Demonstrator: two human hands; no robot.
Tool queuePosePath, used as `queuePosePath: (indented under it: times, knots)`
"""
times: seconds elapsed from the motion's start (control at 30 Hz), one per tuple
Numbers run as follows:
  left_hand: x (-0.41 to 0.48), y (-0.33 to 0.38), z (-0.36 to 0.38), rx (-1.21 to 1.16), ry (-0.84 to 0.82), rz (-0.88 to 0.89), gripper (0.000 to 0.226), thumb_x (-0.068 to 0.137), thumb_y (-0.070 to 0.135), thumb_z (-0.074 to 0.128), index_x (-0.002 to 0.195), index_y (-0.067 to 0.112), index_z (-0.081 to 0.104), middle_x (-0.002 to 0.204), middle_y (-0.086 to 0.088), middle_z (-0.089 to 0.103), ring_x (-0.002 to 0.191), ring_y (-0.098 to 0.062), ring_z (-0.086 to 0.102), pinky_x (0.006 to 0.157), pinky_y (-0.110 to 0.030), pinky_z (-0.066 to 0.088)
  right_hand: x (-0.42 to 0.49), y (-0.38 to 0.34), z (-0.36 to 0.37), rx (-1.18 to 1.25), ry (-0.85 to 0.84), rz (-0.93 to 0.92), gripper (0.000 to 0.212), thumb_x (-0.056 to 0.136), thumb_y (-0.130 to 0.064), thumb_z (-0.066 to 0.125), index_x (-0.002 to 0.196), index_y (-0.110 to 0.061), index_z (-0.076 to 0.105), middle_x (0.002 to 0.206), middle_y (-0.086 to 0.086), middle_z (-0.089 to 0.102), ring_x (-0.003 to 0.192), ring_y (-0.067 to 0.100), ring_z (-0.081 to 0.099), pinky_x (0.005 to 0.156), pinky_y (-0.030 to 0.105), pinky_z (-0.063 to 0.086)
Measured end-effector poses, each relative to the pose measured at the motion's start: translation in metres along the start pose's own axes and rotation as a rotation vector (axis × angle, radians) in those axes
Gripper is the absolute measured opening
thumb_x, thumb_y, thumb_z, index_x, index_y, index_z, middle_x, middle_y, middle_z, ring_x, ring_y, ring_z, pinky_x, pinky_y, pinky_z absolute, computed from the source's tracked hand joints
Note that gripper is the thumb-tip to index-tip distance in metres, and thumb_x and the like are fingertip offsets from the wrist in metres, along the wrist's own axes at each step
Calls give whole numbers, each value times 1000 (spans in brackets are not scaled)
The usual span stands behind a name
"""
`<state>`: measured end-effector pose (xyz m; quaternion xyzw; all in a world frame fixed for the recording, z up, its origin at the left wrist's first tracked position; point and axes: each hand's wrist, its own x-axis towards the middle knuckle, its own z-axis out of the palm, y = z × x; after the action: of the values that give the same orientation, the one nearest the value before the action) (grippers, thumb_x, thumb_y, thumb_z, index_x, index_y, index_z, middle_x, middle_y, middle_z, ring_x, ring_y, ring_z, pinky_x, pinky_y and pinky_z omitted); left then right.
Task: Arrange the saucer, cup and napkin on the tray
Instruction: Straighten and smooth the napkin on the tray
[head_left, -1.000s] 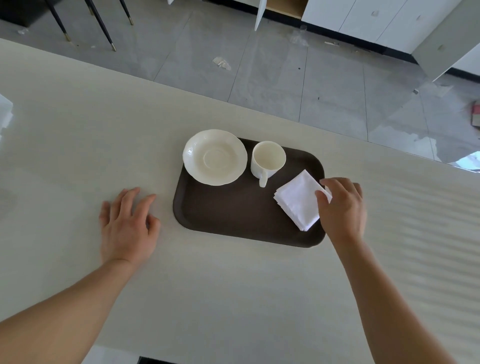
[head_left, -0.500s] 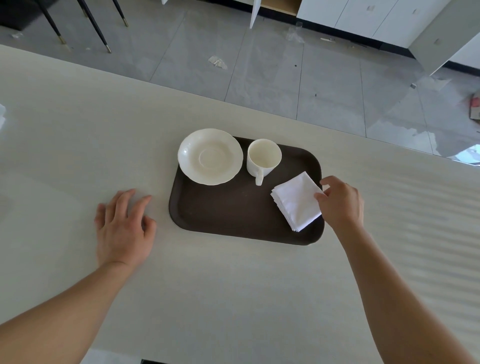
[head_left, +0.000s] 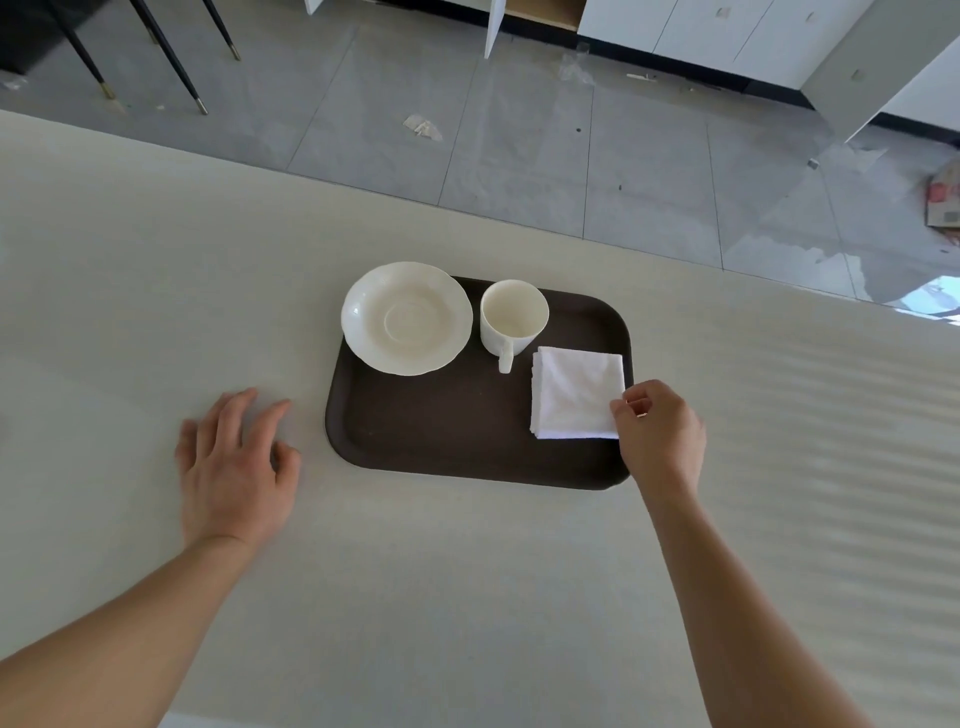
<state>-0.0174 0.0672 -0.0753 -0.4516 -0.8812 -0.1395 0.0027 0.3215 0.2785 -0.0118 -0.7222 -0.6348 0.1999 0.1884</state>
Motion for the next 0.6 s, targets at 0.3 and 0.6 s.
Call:
queuePosePath:
  times: [0.3,0.6]
  knots:
    - [0,3,-3,-15,-4,-2,50,84,25,41,130,17,60,145,-14,46,139,-36,38,119,-55,18,-7,-5,-4,-333,-201,-568,54,72,-41,84,121,-30,66,133,-4,58,120,27,46,84,42,51]
    - [0,5,-5,-27,-8,-1,51,83,26,40,129,17,61,144,-15,47,139,-37,39,118,-55,19,-11,2,8,-388,-256,-639,52,80,-36,80,129,-31,63,144,3,53,126,32,46,96,49,44]
